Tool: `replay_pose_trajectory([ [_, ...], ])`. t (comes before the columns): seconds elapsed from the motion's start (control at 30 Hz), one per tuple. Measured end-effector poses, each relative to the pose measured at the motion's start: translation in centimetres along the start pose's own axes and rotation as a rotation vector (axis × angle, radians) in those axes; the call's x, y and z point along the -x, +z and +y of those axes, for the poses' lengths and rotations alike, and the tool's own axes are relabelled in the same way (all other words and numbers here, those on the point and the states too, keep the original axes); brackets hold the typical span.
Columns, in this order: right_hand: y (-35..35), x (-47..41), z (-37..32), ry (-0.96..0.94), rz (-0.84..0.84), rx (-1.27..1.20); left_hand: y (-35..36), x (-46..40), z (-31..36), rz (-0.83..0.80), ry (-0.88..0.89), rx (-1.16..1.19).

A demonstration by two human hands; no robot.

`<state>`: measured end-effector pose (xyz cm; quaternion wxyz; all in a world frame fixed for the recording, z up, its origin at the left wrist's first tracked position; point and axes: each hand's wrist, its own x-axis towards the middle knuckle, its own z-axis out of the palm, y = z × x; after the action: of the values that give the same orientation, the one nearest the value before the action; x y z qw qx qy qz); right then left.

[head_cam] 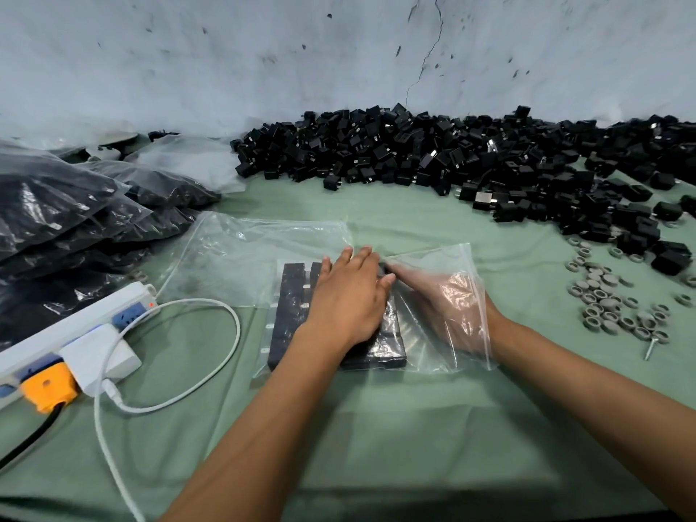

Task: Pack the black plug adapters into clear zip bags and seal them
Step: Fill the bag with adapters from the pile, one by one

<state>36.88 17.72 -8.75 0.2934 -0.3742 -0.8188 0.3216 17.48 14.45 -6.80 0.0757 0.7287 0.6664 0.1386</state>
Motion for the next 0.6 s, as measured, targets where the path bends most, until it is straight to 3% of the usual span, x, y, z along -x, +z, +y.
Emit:
replay_pose_trajectory([
  [0.17, -0.2, 0.4, -0.5, 0.174, 0.047, 0.015, 0.6, 0.2, 0.9, -0.041, 0.022, -0.024],
  [0.3, -2.5, -0.2, -0.1, 0.278, 0.148, -0.501, 1.1, 0.4, 1.0, -0.047, 0.021, -0.068],
  [0.43, -4.1, -0.9, 0.5, 0.415, 0.148, -0.643, 1.3, 0.5, 1.0, -0.050, 0.026, -0.100],
  [0.5, -5.0, -1.4, 0.7, 0.542, 0.198, -0.895, 1.3, 0.4, 1.0, -0.048, 0.027, -0.111],
  [0.6, -6.1, -1.4, 1.0, 0.575, 0.061, -0.985, 1.3, 0.3, 1.1, -0.043, 0.031, -0.119],
])
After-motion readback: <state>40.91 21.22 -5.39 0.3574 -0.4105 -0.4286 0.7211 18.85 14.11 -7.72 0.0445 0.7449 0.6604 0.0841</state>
